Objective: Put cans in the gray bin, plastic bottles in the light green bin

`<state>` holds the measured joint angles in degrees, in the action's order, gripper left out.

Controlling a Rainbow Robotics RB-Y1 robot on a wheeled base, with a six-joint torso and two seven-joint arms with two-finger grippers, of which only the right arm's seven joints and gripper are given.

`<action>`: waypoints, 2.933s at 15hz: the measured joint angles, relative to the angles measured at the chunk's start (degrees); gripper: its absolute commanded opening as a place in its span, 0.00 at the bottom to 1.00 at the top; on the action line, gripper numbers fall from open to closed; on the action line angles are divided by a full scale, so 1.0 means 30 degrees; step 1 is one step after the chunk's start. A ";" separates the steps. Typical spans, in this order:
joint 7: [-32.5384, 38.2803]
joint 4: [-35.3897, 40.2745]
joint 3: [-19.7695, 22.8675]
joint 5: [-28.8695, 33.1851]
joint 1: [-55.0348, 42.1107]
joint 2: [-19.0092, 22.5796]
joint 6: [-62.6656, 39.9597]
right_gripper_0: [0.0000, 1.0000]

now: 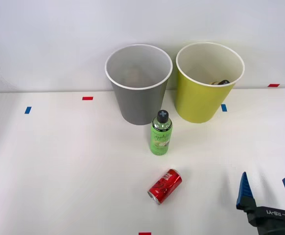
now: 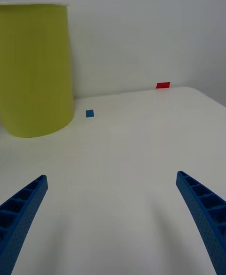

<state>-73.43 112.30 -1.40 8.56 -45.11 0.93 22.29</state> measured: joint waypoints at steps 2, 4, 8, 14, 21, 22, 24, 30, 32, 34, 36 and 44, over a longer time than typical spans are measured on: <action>-0.0116 -0.0840 -0.0259 0.0346 -0.0053 0.0226 0.1443 0.94; -0.0383 -0.1414 -0.0544 0.0740 -0.0128 0.0402 0.2464 0.94; -0.0840 -0.1746 -0.1263 0.2071 -0.0624 0.0466 0.2987 0.94; -0.1642 -0.1750 -0.3372 0.2464 -0.0797 0.1170 0.3560 0.94; -0.5317 -0.1750 -0.3800 0.0409 -0.1729 0.1018 0.4647 0.94; -0.5402 -0.1750 -0.3842 0.0388 -0.1935 0.0977 0.4967 0.94; -0.5476 -0.1740 -0.3855 0.0249 -0.2224 0.0934 0.5271 0.94; -0.5539 -0.1750 -0.3698 -0.0338 -0.3127 0.0935 0.5287 0.94; -0.5548 -0.1750 -0.3697 -0.0356 -0.3153 0.0945 0.5287 0.94; -0.5550 -0.1750 -0.3697 -0.0359 -0.3156 0.0947 0.5287 0.94; -0.5550 -0.1750 -0.3696 -0.0359 -0.3156 0.0947 0.5287 0.94; -0.5551 -0.1750 -0.3694 -0.0360 -0.3157 0.0948 0.5287 0.94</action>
<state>-90.08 107.05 -12.49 7.48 -54.58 3.77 38.15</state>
